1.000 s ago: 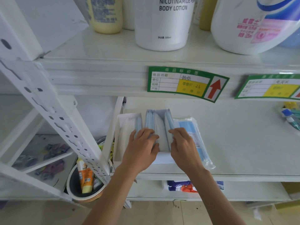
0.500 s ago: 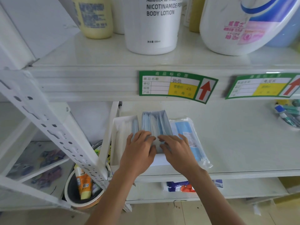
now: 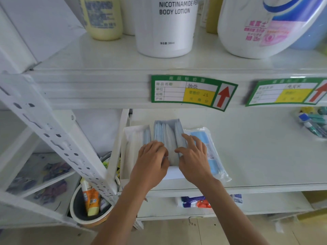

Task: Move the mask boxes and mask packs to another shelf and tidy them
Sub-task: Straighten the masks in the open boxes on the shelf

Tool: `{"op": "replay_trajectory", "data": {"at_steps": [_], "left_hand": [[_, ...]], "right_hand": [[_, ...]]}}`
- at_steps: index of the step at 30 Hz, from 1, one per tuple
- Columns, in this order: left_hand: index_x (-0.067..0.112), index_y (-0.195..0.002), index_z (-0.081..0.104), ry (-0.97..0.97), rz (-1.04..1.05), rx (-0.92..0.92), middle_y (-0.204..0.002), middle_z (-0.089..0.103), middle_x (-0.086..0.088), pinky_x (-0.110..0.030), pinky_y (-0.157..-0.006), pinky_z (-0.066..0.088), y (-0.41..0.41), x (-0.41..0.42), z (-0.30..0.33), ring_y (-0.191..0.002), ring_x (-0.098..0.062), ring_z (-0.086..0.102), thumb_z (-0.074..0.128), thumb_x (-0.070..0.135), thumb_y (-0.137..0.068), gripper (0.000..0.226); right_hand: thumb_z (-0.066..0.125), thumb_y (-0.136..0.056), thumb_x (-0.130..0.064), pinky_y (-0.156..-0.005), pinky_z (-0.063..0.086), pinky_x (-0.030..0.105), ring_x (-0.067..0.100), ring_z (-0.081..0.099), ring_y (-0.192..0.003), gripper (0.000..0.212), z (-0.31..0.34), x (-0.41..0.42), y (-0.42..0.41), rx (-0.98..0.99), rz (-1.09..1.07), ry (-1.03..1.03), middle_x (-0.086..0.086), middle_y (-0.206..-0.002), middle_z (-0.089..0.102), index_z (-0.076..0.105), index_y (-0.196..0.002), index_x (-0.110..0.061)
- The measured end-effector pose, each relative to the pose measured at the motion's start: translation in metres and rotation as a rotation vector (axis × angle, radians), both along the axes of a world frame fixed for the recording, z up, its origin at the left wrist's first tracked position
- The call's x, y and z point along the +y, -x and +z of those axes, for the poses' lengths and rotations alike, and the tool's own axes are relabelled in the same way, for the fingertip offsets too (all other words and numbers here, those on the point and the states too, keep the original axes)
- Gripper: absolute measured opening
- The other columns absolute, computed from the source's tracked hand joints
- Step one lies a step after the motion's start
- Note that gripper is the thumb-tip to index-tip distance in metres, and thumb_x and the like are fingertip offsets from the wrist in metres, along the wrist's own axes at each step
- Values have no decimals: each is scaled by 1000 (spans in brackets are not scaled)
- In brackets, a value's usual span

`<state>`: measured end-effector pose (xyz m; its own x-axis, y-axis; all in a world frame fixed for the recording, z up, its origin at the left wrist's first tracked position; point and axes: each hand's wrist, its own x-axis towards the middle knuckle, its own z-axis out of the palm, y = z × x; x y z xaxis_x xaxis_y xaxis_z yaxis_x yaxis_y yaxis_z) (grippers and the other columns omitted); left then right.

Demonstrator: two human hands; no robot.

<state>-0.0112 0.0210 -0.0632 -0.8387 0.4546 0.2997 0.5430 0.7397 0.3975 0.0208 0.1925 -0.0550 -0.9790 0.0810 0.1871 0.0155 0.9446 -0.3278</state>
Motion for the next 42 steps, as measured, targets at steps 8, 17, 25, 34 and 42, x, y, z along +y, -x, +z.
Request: {"op": "replay_trajectory", "data": {"at_steps": [8,17,25,34,42], "left_hand": [[19,-98,52,-56,4,-56,-111,57,3,-31,-108,38,0,1,4,-117,-15,49,59,18,-94,8],[16,-92,54,-99,20,-118,-108,58,3,-30,-102,46,0,1,6,-121,-14,48,59,11,-92,7],[13,-99,71,-79,10,-96,-127,58,1,-35,-109,42,2,0,0,-134,-16,42,59,16,-96,13],[38,-123,70,127,-9,-1,-139,51,-1,-44,-116,32,0,-2,0,-139,-22,37,54,22,-98,34],[25,-128,65,51,-29,-24,-141,51,3,-42,-117,33,2,-2,0,-138,-17,38,45,30,-103,33]], "right_hand": [[46,-88,-72,-122,16,47,23,20,-148,58,-3,2,6,-56,-68,-42,-6,-159,31,77,-105,-25],[49,-83,-73,-121,17,48,22,16,-150,57,-2,0,5,-138,-104,-27,-11,-163,21,76,-105,-29],[50,-88,-24,-109,30,41,19,29,-140,30,-5,6,3,-88,-95,157,-13,-162,26,62,-61,-18],[51,-90,-63,-111,34,40,16,31,-139,44,1,3,3,-110,-94,150,-17,-161,25,79,-93,-29],[62,-89,-26,-109,36,39,17,30,-140,23,-3,4,5,-69,-95,212,-12,-161,31,76,-73,-18]]}}
